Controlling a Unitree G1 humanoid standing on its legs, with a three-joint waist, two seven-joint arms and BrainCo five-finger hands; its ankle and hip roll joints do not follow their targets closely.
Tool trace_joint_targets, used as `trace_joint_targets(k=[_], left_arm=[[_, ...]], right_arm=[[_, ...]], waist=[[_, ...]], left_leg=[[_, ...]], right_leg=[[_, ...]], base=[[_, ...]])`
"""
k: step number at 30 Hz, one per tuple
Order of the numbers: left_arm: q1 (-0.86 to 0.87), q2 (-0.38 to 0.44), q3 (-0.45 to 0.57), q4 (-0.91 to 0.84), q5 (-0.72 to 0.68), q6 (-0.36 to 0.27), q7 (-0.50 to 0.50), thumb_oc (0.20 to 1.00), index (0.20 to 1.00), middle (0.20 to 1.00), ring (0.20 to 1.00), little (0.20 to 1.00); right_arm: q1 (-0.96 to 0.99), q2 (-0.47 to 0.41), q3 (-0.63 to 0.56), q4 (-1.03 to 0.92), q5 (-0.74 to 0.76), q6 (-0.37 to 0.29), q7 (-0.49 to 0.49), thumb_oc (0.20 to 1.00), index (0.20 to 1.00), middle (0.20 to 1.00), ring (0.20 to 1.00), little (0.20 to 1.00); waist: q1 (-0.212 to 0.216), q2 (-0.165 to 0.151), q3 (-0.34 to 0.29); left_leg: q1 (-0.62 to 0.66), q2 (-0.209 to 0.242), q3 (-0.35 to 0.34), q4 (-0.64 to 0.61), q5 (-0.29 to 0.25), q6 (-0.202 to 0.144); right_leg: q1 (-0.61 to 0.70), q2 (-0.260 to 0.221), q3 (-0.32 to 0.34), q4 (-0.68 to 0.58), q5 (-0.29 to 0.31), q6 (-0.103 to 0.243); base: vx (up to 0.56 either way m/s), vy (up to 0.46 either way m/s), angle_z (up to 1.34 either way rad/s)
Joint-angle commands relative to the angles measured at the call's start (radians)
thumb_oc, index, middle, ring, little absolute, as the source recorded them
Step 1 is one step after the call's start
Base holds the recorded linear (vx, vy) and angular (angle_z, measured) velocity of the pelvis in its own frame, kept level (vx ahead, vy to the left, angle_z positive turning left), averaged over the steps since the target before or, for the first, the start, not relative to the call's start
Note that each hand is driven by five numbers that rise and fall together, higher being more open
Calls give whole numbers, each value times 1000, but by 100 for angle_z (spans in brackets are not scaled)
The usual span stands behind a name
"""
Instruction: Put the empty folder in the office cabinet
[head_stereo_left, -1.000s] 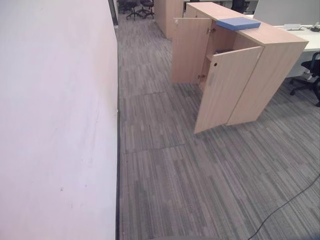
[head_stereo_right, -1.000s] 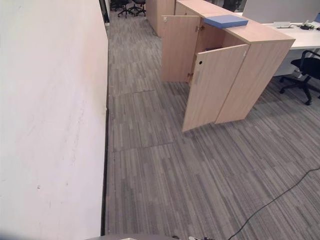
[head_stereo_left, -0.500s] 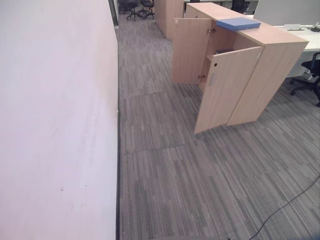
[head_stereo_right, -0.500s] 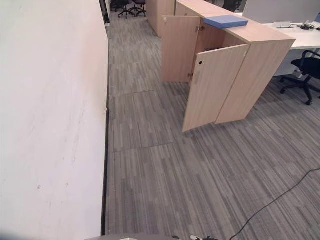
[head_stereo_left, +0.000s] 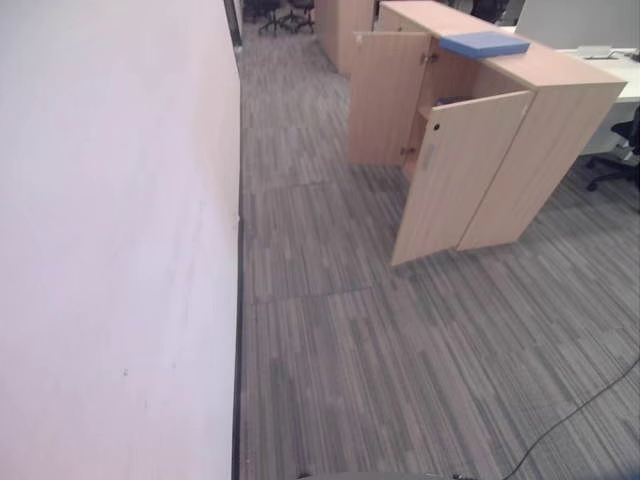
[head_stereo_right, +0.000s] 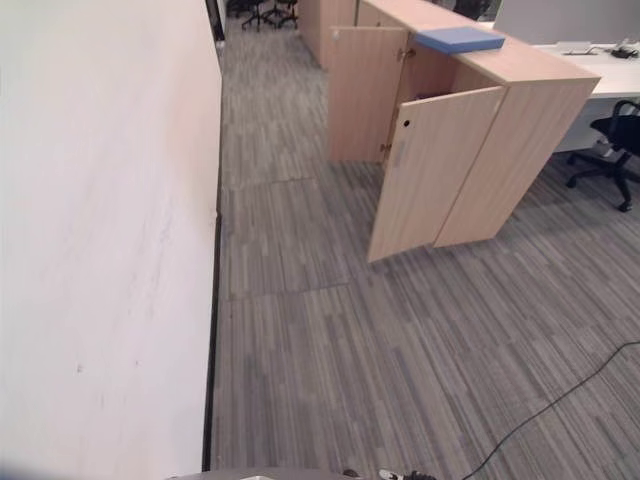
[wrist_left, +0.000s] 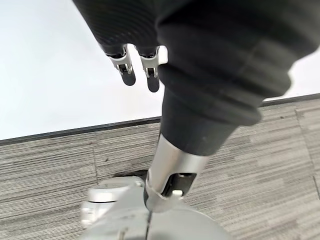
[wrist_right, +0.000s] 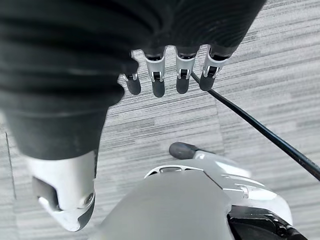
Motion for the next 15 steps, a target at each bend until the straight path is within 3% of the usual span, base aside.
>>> trace_joint_targets(k=[1, 2, 3, 6, 9, 10, 12, 15], left_arm=[[-51, 4, -24, 9, 4, -14, 18, 1000, 1000, 1000, 1000, 1000], [-51, 4, -29, 5, 11, -13, 19, 1000, 1000, 1000, 1000, 1000], [-46, 2, -32, 6, 14, -11, 18, 1000, 1000, 1000, 1000, 1000], [-21, 1, -11, 25, 10, -4, 6, 1000, 1000, 1000, 1000, 1000], [4, 1, 21, 52, -2, 1, 1, 1000, 1000, 1000, 1000, 1000], [4, 1, 21, 52, -3, 0, 0, 1000, 1000, 1000, 1000, 1000], [11, -3, 37, 70, -3, 5, 1, 1000, 1000, 1000, 1000, 1000], [40, -8, 56, 79, 2, 10, 0, 1000, 1000, 1000, 1000, 1000]], right_arm=[[-48, -30, 17, 36, -10, 15, 2, 1000, 1000, 1000, 1000, 1000], [-49, -33, 20, 39, -13, 16, 1, 1000, 1000, 1000, 1000, 1000], [-48, -37, 23, 41, -18, 17, -1, 1000, 1000, 1000, 1000, 1000], [-38, -48, 23, 46, -35, 21, 5, 1000, 1000, 1000, 1000, 1000], [-28, -57, 15, 46, -43, 16, 7, 1000, 1000, 1000, 1000, 1000], [-28, -58, 15, 45, -43, 16, 7, 1000, 1000, 1000, 1000, 1000], [-22, -56, 11, 42, -46, 15, 8, 1000, 1000, 1000, 1000, 1000], [-5, -44, 6, 42, -54, 13, 13, 1000, 1000, 1000, 1000, 1000]], waist=[[23, -42, 70], [24, -43, 76], [28, -40, 79], [46, -38, 71], [67, -14, 59], [68, -11, 60], [77, 3, 60], [73, 15, 33]], left_leg=[[-160, 62, 60, 317, 60, -41], [-202, 80, 70, 359, 92, -37], [-226, 102, 77, 375, 90, -44], [-260, 116, 100, 219, 123, -28], [-252, 126, 101, -31, 202, -63], [-250, 127, 107, -47, 224, -56], [-260, 148, 143, -185, 262, -75], [-225, 167, 181, -199, 259, -86]], right_leg=[[41, -18, -36, 67, -17, 23], [41, -13, -41, 66, -23, 17], [57, -4, -38, 62, -42, 17], [72, -7, -45, 45, -43, 23], [127, 0, -36, 17, -63, 44], [122, 1, -40, 17, -55, 42], [164, 5, -39, 0, -66, 53], [199, 11, -35, -21, -81, 71]], base=[[-39, -155, 11], [59, -133, 11], [66, -79, 16], [141, 6, 0], [231, 69, 10], [162, 58, 17], [192, 79, 32], [261, 92, -4]])
